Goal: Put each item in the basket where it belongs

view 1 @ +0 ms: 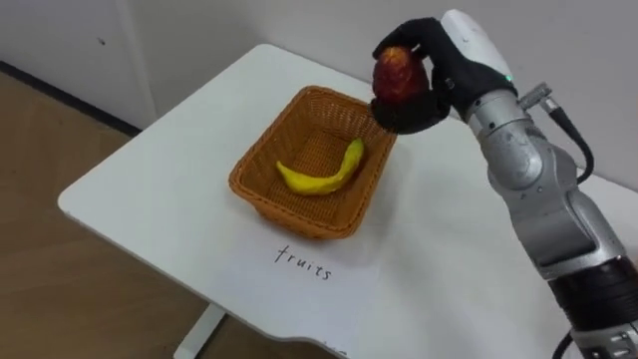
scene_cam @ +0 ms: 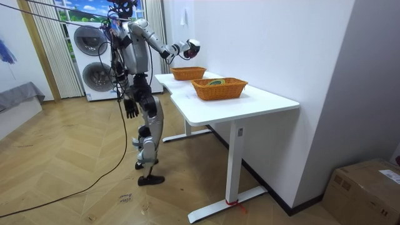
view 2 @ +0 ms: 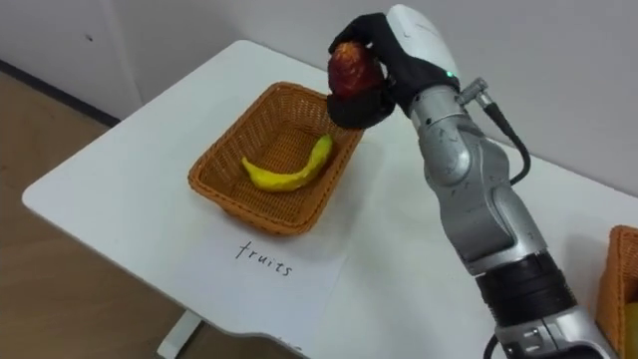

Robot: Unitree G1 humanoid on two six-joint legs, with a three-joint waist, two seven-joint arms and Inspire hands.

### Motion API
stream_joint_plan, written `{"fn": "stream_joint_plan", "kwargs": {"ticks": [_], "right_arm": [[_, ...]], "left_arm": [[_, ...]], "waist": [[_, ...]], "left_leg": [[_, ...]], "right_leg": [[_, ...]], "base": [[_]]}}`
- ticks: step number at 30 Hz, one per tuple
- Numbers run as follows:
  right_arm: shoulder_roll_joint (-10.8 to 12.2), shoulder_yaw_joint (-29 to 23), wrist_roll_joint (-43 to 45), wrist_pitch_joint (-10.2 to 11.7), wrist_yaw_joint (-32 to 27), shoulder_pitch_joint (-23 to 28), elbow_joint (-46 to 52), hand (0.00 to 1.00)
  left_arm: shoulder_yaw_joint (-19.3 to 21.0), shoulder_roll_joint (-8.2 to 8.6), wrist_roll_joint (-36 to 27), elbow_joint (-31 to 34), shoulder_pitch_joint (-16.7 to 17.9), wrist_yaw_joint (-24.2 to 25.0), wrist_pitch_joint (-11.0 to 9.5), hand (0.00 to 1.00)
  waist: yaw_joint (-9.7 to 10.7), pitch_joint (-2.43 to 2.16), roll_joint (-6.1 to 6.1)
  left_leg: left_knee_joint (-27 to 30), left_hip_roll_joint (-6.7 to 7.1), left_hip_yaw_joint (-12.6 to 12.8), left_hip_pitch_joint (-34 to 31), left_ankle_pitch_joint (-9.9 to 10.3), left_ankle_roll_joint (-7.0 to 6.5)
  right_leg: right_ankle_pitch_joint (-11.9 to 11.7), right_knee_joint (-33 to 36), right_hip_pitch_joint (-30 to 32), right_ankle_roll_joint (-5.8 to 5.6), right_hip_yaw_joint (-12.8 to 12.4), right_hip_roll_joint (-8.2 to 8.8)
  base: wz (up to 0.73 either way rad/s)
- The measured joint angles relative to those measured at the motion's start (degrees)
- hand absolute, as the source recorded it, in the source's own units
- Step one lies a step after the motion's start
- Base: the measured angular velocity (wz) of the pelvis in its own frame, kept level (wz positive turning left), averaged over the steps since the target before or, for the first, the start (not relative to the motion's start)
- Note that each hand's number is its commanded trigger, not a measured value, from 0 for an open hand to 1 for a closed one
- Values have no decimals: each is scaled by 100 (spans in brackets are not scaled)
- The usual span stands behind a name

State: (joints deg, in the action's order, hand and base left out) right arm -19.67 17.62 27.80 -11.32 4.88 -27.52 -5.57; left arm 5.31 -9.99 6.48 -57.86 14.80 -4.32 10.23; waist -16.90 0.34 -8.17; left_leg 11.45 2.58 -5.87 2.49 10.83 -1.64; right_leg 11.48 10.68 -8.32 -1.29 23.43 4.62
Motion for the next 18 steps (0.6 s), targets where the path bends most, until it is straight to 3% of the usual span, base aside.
{"fn": "stream_joint_plan", "kwargs": {"ticks": [6, 12, 18], "right_arm": [[212, 419, -4, -3, 106, 2, -105, 100], [222, 626, -20, 6, 188, 103, -336, 100], [218, 623, -32, -15, 295, 152, -655, 100]], "left_arm": [[5, -30, 44, 13, 48, -11, -1, 0], [18, -36, 44, 4, 49, -32, -1, 0], [65, -39, 96, 5, 39, -67, 32, 0]], "waist": [[-200, 21, -17], [-347, 86, 18], [-378, 79, -2]], "left_leg": [[23, 24, -194, 20, 0, -2], [15, 26, -240, -8, -2, 2], [-10, 20, -188, 4, -1, 2]], "right_leg": [[2, -17, -79, -4, 51, 3], [10, -22, -67, -16, 70, -5], [10, -21, -51, -16, 24, -8]], "base": [[15], [4], [-2]]}}
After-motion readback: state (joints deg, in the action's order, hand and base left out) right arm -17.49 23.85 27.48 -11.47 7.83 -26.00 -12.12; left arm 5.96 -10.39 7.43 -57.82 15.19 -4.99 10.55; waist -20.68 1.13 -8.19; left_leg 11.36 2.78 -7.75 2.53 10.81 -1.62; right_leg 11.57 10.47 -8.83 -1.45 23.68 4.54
